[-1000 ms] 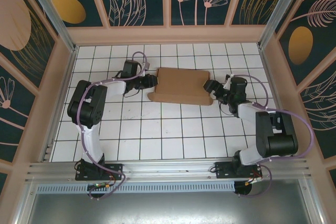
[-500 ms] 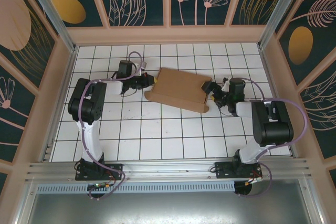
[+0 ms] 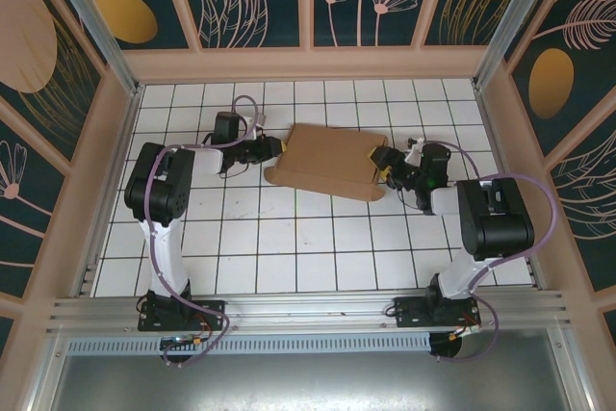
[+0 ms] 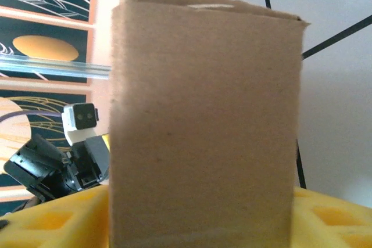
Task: Fold the paper box
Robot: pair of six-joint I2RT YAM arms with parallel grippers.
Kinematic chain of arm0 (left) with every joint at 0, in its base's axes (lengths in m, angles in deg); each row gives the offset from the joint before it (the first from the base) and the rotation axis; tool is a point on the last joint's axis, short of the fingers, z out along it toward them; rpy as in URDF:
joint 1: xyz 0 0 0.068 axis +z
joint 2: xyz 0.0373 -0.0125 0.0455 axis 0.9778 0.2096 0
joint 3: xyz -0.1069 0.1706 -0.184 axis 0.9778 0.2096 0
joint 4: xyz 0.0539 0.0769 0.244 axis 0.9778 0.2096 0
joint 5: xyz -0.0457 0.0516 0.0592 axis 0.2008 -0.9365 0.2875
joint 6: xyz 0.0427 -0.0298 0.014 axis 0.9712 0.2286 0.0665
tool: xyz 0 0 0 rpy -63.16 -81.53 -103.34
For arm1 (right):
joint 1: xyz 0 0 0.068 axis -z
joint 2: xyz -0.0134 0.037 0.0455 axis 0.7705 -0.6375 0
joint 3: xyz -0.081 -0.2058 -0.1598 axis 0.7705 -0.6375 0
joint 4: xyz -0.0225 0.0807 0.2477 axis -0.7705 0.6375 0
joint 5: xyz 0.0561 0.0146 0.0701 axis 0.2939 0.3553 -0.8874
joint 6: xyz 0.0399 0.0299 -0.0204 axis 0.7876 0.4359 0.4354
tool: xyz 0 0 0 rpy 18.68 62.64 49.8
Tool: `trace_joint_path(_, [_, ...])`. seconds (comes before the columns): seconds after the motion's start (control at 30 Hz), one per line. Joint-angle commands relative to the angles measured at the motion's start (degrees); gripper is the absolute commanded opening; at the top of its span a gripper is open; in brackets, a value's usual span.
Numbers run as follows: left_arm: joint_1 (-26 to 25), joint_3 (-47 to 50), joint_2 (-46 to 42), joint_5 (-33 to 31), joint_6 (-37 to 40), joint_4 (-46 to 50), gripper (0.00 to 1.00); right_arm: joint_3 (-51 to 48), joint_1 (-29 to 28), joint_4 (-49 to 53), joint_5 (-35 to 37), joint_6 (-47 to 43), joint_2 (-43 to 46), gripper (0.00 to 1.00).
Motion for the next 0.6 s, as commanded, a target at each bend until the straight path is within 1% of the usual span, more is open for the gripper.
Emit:
trace_joint_path(0.0, [-0.04,2.20,-0.31,-4.53,2.44,5.09,0.30,-0.42,0.16,-2.54,0.14,1.86,1.27,0.56])
trace_joint_path(0.03, [0.00,2.80,-1.36,-5.31,2.43,3.83,0.31,-0.43,0.21,-2.44,0.25,2.08,1.44,0.54])
trace_joint_path(0.07, [-0.10,3.98,-2.76,-6.29,2.46,2.05,0.33,-0.44,0.16,-2.36,0.41,2.46,1.63,0.54])
trace_joint_path(0.17, [-1.19,8.16,-9.43,-11.99,5.27,-3.28,0.52,-0.61,0.31,-2.64,0.52,3.89,2.56,0.54])
trace_joint_path(0.2, [-1.80,9.74,-12.09,-14.07,6.77,-5.27,0.62,-0.70,0.38,-2.62,0.61,4.33,2.94,0.54])
trace_joint_path(0.23, [-2.36,11.80,-14.18,-15.81,8.29,-7.19,0.70,-0.65,0.34,-2.51,0.62,4.52,3.35,0.54])
trace_joint_path(0.27, [-3.30,13.81,-17.24,-18.33,10.61,-9.58,0.72,-0.54,0.48,-2.25,0.63,4.84,3.75,0.54])
trace_joint_path(0.33, [-5.47,17.94,-23.30,-23.72,16.47,-13.33,0.83,-0.44,0.86,-2.09,0.27,5.45,4.45,0.54])
trace_joint_path(0.37, [-6.64,20.05,-25.90,-26.30,19.80,-15.05,0.86,-0.36,1.16,-2.05,0.06,5.94,4.80,0.54])
trace_joint_path(0.4, [-7.50,22.20,-28.29,-27.18,23.52,-17.19,0.88,-0.31,1.57,-1.92,-0.21,6.30,5.21,0.54])
trace_joint_path(0.5, [-8.23,29.84,-34.29,-27.21,30.44,-26.92,0.96,-0.26,3.02,-1.60,-1.78,7.44,6.35,0.54])
trace_joint_path(0.57, [-8.41,33.80,-37.31,-26.54,36.27,-30.61,0.99,-0.17,4.36,-1.00,-3.10,8.03,7.35,0.54])
